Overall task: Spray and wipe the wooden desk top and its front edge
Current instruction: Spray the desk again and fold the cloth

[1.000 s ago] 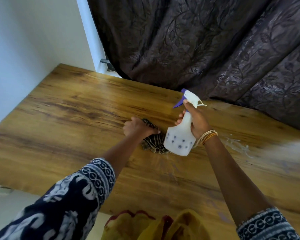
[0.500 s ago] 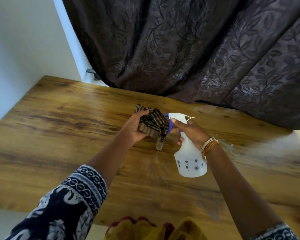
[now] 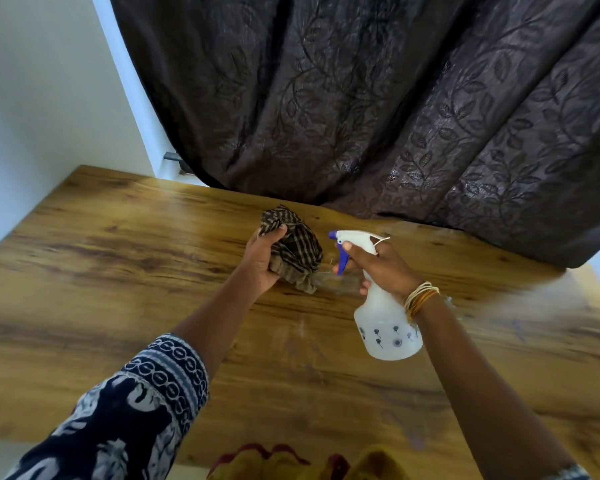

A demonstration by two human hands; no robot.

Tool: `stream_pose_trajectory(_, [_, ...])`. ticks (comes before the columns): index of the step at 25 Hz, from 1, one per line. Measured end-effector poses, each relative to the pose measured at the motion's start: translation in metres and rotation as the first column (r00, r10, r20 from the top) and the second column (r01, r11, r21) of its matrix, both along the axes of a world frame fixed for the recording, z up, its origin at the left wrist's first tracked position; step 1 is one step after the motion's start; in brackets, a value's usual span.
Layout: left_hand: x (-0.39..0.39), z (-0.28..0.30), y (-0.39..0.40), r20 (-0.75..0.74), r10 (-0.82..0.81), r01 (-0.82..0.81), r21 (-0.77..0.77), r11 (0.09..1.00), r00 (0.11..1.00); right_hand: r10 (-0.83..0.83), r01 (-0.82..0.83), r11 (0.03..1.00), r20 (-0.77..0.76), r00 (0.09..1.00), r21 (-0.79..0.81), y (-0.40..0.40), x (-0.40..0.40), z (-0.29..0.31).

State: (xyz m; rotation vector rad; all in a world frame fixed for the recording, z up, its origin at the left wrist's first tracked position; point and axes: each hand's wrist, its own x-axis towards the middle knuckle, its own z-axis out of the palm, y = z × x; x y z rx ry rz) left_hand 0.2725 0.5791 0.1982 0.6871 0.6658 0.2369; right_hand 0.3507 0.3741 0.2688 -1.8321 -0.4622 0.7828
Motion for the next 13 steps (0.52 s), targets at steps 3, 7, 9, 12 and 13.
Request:
stream_pose_trajectory(3, [0.0030,0.0031,-0.0057,0.003,-0.033,0.033,0.002,0.999,0.999,-0.070,0.074,0.997,0.135,0.988,-0.028,0.0053,-0.0066,-0.0042])
stream_pose_trajectory(7, [0.0049,0.0076,-0.0077,0.013,-0.042,0.042,0.000,0.999,0.999,-0.080,0.084,0.996,0.113,0.990,-0.035,0.0035,-0.0042,-0.0064])
stream_pose_trajectory(9, [0.0050,0.0065,-0.0053,0.021,-0.042,0.042,-0.003,0.999,0.999,-0.034,0.035,0.999,0.051,0.998,-0.024,0.0003,-0.0010,-0.0070])
stream_pose_trajectory(12, [0.0038,0.0054,-0.0046,0.022,-0.043,0.043,0.001,0.999,0.999,-0.036,0.035,0.999,0.056,0.998,0.011,-0.0015,0.0010,-0.0085])
stream_pose_trajectory(13, [0.0035,0.0052,-0.0052,0.020,-0.045,0.045,-0.004,0.999,0.999,-0.051,0.050,0.999,0.085,0.995,0.012,-0.0020,0.0009,-0.0097])
